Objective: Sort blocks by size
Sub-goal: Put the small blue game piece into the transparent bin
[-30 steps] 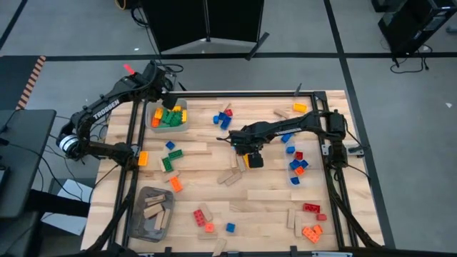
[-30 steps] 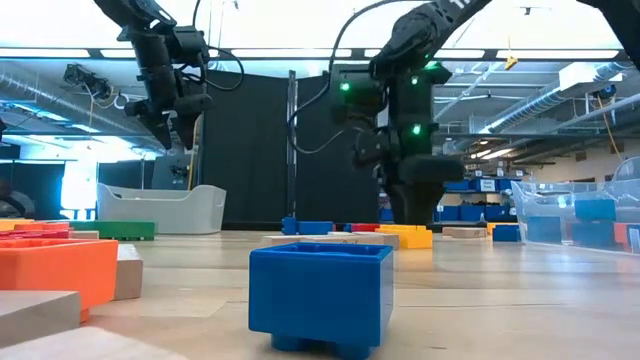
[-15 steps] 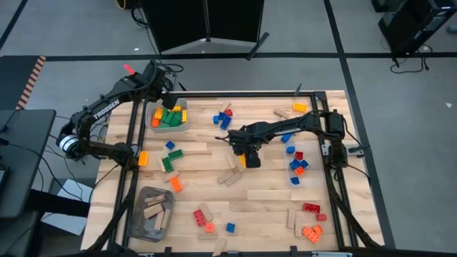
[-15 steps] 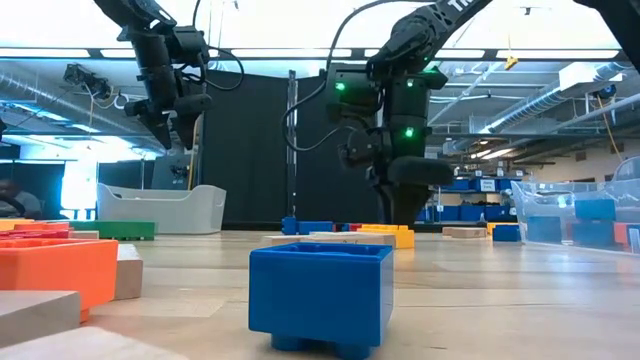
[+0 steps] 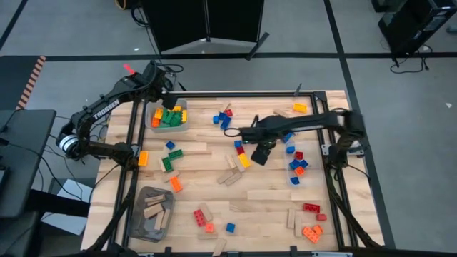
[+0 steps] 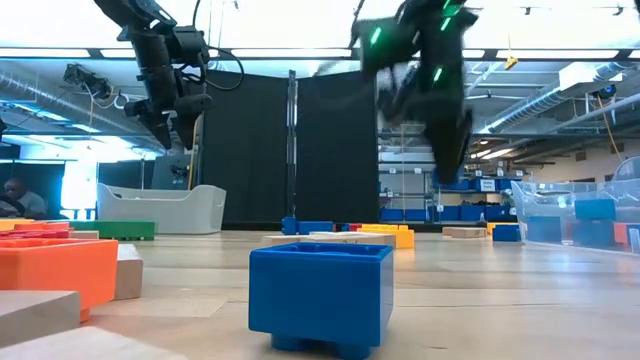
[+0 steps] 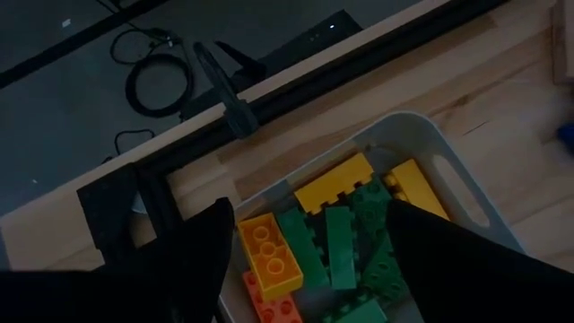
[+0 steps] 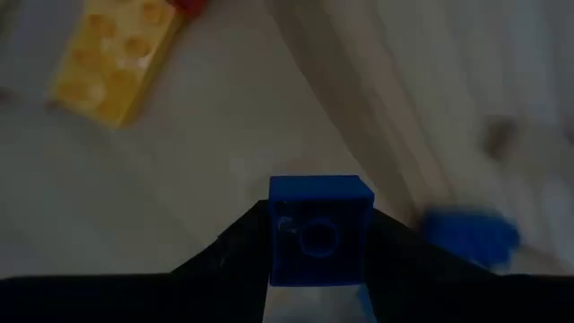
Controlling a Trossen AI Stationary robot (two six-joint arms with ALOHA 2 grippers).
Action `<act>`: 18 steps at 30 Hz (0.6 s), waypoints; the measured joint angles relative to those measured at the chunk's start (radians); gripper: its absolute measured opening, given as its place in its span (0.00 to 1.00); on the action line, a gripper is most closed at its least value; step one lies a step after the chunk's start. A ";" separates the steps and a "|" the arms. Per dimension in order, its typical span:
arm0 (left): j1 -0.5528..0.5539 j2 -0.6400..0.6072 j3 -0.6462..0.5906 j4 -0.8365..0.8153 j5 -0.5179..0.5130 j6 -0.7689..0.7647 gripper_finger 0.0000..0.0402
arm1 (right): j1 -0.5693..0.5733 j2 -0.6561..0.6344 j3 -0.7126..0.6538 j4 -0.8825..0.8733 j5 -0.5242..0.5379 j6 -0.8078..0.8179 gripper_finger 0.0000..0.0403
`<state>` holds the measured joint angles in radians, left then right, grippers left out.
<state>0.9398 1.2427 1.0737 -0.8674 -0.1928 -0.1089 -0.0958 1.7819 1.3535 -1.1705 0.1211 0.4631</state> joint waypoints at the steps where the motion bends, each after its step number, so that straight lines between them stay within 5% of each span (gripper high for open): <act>1: 0.000 0.000 0.000 0.001 0.000 0.000 0.75 | 0.013 -0.044 -0.006 -0.011 0.024 0.044 0.37; 10: 0.000 0.000 0.000 0.027 -0.001 -0.020 0.75 | 0.156 -0.459 -0.173 -0.078 0.286 0.689 0.37; 18: -0.136 0.000 0.000 0.041 -0.002 0.015 0.75 | 0.247 -0.559 -0.400 -0.094 0.098 1.102 0.37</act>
<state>0.8041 1.2430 1.0737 -0.8261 -0.1946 -0.0936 0.1508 1.2228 0.9536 -1.2644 0.2194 1.5653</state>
